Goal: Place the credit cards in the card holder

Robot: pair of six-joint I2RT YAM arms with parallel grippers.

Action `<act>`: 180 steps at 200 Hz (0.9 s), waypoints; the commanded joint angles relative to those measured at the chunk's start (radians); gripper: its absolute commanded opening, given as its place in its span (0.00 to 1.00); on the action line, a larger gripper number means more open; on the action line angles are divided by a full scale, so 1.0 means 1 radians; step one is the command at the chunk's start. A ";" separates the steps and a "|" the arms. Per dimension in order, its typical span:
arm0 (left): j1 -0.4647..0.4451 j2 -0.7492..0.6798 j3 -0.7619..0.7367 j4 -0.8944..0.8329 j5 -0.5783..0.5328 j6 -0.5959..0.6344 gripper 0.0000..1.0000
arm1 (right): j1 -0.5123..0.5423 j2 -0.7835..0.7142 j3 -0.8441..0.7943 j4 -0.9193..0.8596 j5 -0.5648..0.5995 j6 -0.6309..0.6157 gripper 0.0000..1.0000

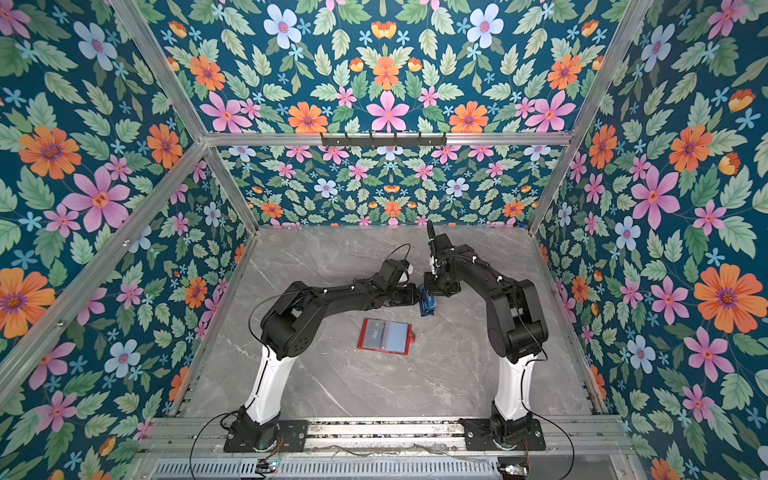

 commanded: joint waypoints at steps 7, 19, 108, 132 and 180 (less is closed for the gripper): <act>0.001 0.001 -0.009 -0.072 -0.021 0.011 0.20 | -0.001 -0.013 0.005 -0.048 0.057 -0.017 0.23; 0.001 0.000 -0.008 -0.072 -0.021 0.011 0.20 | -0.001 -0.020 0.005 -0.048 0.057 -0.019 0.23; 0.001 0.003 -0.012 -0.069 -0.020 0.010 0.19 | 0.002 -0.041 0.008 -0.060 0.045 -0.027 0.15; 0.000 0.002 -0.011 -0.069 -0.019 0.009 0.20 | 0.006 -0.036 0.013 -0.065 0.038 -0.032 0.15; 0.001 0.002 -0.013 -0.066 -0.011 0.011 0.20 | 0.020 -0.008 0.023 -0.064 0.026 -0.033 0.17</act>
